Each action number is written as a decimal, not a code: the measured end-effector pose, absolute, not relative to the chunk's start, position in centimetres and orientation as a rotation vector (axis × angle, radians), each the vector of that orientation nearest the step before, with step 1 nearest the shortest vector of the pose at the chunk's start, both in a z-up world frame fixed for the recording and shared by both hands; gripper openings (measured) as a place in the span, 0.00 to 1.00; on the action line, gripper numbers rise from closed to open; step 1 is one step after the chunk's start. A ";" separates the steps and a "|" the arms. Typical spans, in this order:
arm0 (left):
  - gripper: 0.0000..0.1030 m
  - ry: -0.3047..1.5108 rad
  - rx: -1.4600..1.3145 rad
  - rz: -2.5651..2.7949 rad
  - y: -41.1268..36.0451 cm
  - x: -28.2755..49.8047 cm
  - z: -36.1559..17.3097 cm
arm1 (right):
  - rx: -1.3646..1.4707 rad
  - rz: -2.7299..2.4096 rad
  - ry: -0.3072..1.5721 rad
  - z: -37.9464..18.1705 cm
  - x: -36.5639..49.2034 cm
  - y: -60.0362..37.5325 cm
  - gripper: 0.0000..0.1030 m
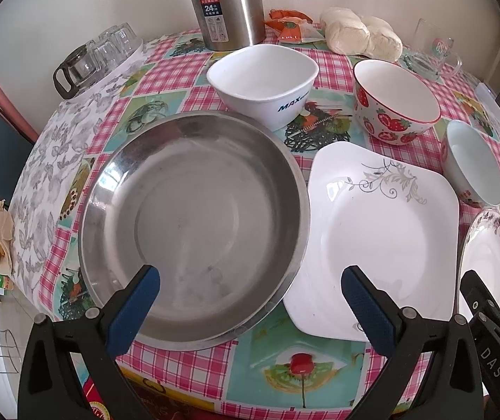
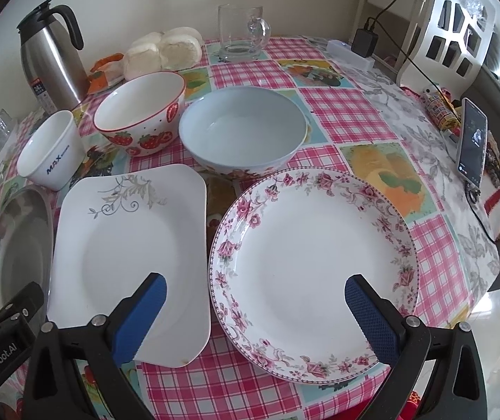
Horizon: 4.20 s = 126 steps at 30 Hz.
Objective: Organize plates and bowls
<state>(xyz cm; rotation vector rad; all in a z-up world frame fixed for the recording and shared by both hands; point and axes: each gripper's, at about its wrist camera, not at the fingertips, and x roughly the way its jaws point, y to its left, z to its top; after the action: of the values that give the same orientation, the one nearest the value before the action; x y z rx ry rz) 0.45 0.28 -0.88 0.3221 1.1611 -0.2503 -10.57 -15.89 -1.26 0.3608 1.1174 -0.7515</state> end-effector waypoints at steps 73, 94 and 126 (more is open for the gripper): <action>1.00 1.100 0.116 -0.045 9.6 5.8 0.1 | 0.301 -0.539 1.064 -1.7 -6.1 -9.2 1.00; 1.00 1.197 -0.236 -0.116 17.9 9.5 -5.1 | 0.327 -0.342 1.032 -3.5 -0.9 -5.1 1.00; 0.33 1.193 -0.084 -0.100 18.6 13.1 -6.9 | 0.388 -0.288 1.031 -5.6 2.1 -5.6 0.33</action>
<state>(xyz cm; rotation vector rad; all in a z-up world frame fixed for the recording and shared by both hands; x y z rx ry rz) 13.11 18.61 -6.88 -0.0844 1.1929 -0.1004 2.06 -5.64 -5.60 0.3877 1.0310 -0.2877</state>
